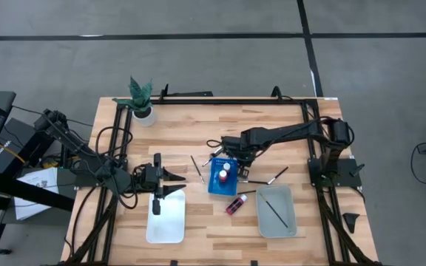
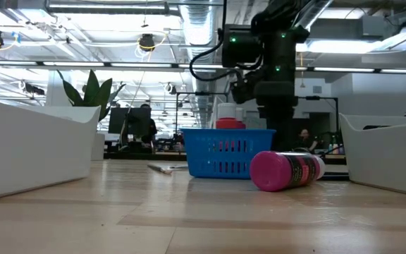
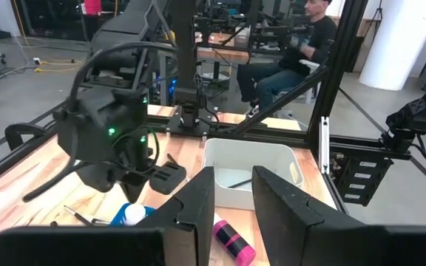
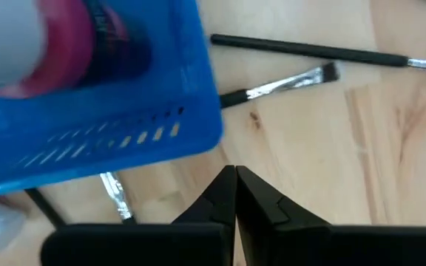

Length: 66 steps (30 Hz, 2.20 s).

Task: Pick & Place Paint Supplies
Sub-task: Put the left pink paint bottle into the blue bin, then put the pink paint bottle into the blue bin

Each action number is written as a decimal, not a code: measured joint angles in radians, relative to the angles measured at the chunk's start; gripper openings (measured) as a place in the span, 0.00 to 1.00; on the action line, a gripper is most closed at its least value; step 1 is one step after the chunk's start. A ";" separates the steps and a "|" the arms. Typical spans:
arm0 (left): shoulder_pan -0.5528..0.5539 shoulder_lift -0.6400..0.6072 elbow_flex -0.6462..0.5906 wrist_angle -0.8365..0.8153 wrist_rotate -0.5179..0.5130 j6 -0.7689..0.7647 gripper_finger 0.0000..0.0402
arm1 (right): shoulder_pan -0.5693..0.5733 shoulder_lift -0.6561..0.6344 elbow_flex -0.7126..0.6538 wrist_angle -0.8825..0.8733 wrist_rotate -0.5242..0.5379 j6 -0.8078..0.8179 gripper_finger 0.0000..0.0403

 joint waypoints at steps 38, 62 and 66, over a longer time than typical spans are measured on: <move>0.000 0.000 0.000 -0.015 0.000 -0.001 0.21 | -0.014 -0.013 0.001 -0.036 -0.021 -0.018 0.00; 0.040 0.000 0.000 -0.121 -0.049 -0.045 0.21 | 0.219 -0.956 -0.645 0.562 0.253 0.117 0.00; 0.045 0.000 0.000 -0.123 -0.050 -0.049 0.21 | 0.288 -0.974 -0.673 0.624 0.274 0.124 0.00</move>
